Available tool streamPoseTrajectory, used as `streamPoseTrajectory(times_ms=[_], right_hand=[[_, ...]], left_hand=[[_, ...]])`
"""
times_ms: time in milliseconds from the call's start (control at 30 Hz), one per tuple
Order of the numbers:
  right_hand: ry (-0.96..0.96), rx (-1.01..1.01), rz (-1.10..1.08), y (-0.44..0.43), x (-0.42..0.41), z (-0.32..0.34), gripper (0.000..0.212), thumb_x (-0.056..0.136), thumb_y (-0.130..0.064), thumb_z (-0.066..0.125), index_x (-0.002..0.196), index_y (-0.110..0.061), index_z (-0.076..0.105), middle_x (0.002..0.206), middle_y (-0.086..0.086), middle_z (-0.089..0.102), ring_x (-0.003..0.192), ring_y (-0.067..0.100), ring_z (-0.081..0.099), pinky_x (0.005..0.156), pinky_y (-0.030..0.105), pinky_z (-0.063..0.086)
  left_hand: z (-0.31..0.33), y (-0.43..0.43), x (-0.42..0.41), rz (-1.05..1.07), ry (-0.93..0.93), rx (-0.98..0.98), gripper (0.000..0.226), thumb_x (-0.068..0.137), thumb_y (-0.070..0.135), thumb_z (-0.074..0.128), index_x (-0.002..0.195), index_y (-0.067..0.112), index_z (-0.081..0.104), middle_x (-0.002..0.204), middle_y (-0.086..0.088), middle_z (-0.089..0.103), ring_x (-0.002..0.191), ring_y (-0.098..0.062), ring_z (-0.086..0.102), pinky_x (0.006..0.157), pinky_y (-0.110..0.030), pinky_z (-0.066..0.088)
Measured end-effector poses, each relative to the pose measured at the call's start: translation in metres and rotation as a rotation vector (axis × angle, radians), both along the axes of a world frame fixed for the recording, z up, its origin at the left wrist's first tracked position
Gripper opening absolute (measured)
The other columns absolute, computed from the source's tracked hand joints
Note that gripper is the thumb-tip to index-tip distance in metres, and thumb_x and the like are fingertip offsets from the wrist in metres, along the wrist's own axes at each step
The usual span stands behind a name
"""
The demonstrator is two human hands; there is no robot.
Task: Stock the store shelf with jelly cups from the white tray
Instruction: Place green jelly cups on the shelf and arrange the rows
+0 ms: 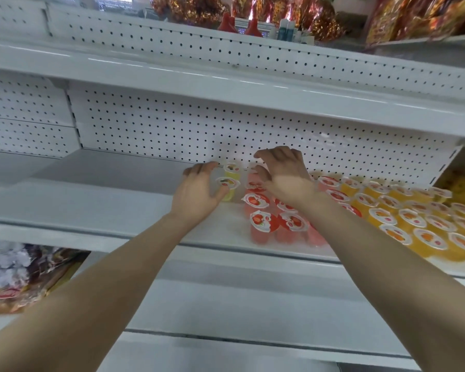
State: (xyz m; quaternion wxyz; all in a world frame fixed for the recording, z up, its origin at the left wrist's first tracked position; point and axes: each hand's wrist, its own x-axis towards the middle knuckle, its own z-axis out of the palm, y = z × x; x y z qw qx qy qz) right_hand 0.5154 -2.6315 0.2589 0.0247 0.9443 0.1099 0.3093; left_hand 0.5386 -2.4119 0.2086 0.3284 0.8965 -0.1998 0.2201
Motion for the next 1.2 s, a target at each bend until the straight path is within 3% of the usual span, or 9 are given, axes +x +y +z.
streamPoseTrajectory(times_ms=[167,267,433,700,867,1067,1200], right_hand=[[-0.117,-0.023,-0.013,0.005,-0.068,-0.005,0.038,0.094,-0.036,0.041,0.116,-0.015,0.064,0.102,0.009,0.070,0.105,0.032,0.058,0.089,0.044,0.039],[-0.193,-0.071,0.009,0.001,-0.111,-0.022,0.032,0.094,-0.033,0.049,0.116,-0.016,0.064,0.101,0.006,0.069,0.100,0.031,0.059,0.086,0.044,0.040],[-0.151,-0.118,-0.065,-0.020,-0.199,-0.062,0.034,0.094,-0.033,0.052,0.120,-0.015,0.062,0.109,0.006,0.068,0.106,0.031,0.058,0.089,0.044,0.039],[0.026,-0.096,-0.162,-0.083,-0.343,-0.148,0.039,0.092,-0.035,0.053,0.123,-0.013,0.061,0.110,0.005,0.067,0.106,0.032,0.057,0.092,0.045,0.037],[0.106,-0.027,-0.261,-0.159,-0.418,-0.205,0.041,0.088,-0.035,0.053,0.122,-0.014,0.063,0.108,0.006,0.067,0.101,0.032,0.059,0.087,0.045,0.041],[0.178,0.078,-0.429,-0.264,-0.506,-0.279,0.033,0.086,-0.027,0.054,0.113,-0.013,0.064,0.091,0.006,0.065,0.084,0.033,0.058,0.075,0.042,0.041],[0.381,0.194,-0.559,-0.333,-0.554,-0.337,0.041,0.087,-0.036,0.049,0.120,-0.015,0.062,0.106,0.007,0.068,0.099,0.034,0.060,0.085,0.045,0.041]], left_hand=[[0.007,0.006,-0.060,-0.065,-0.229,0.055,0.053,0.085,0.031,0.068,0.133,0.013,0.053,0.124,-0.008,0.059,0.116,-0.030,0.049,0.098,-0.035,0.039],[0.000,0.002,-0.102,-0.089,-0.312,0.081,0.052,0.085,0.032,0.069,0.131,0.013,0.056,0.121,-0.007,0.061,0.112,-0.030,0.051,0.095,-0.035,0.042],[-0.032,-0.018,-0.171,-0.161,-0.394,0.153,0.050,0.083,0.030,0.071,0.128,0.011,0.058,0.121,-0.008,0.062,0.111,-0.031,0.052,0.097,-0.034,0.037],[-0.110,-0.086,-0.282,-0.337,-0.222,0.169,0.048,0.084,0.032,0.071,0.127,0.015,0.059,0.119,-0.006,0.063,0.111,-0.029,0.051,0.096,-0.037,0.039],[-0.164,-0.155,-0.335,-0.451,-0.123,0.188,0.048,0.084,0.032,0.071,0.127,0.015,0.059,0.121,-0.005,0.063,0.114,-0.028,0.051,0.096,-0.036,0.040],[-0.227,-0.269,-0.385,-0.597,-0.025,0.246,0.045,0.082,0.029,0.073,0.123,0.016,0.060,0.115,-0.004,0.064,0.109,-0.028,0.052,0.094,-0.033,0.040],[-0.279,-0.343,-0.418,-0.683,0.078,0.290,0.042,0.082,0.027,0.074,0.121,0.015,0.061,0.113,-0.005,0.063,0.107,-0.029,0.052,0.091,-0.035,0.040]])
